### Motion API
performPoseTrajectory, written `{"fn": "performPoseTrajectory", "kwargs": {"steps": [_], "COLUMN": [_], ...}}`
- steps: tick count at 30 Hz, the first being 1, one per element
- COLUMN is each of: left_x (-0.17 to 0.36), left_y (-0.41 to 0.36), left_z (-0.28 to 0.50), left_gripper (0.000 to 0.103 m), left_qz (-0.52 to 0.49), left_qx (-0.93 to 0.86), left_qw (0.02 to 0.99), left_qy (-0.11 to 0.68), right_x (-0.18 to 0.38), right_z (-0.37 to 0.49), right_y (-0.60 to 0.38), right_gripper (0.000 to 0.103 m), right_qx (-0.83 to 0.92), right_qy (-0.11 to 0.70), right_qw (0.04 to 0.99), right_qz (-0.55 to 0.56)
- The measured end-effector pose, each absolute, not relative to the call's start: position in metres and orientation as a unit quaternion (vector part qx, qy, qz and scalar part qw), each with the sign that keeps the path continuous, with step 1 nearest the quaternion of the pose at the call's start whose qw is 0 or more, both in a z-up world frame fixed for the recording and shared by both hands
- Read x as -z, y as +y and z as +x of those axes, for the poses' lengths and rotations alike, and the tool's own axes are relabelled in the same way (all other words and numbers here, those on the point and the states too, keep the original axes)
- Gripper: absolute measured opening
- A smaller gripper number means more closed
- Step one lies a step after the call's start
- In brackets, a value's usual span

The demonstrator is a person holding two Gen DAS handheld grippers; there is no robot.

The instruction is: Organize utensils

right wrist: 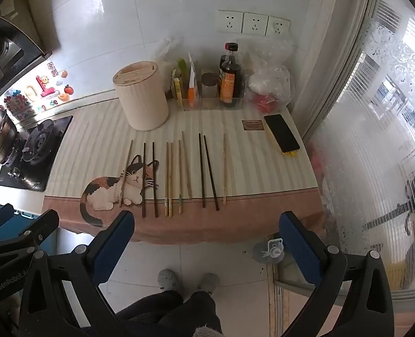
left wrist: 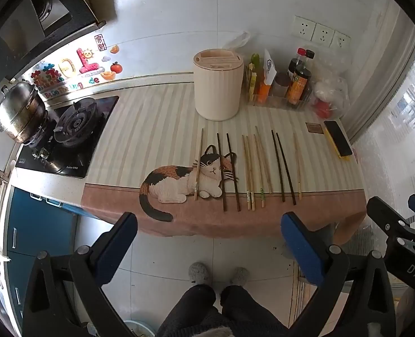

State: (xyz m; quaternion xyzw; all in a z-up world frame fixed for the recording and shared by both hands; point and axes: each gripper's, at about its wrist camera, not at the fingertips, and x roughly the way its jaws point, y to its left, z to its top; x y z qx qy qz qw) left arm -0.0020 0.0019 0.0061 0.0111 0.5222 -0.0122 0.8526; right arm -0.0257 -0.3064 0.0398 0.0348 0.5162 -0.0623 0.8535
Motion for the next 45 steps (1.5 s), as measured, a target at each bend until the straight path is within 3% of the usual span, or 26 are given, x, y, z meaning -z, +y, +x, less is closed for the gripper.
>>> {"fn": "performPoseTrajectory", "kwargs": {"steps": [45], "left_x": [-0.026], "left_y": [-0.008], "left_z": [0.013], "left_gripper": [0.103], "left_qz": [0.006], "left_qx": [0.012], "left_qw": [0.859], "left_qy": [0.511], "right_x": [-0.049], "right_z": [-0.029], "right_y": [-0.311], "right_gripper": [0.103], "right_qx": [0.066], "right_qy": [0.498], "right_qw": [0.864], "right_qz": [0.028]}}
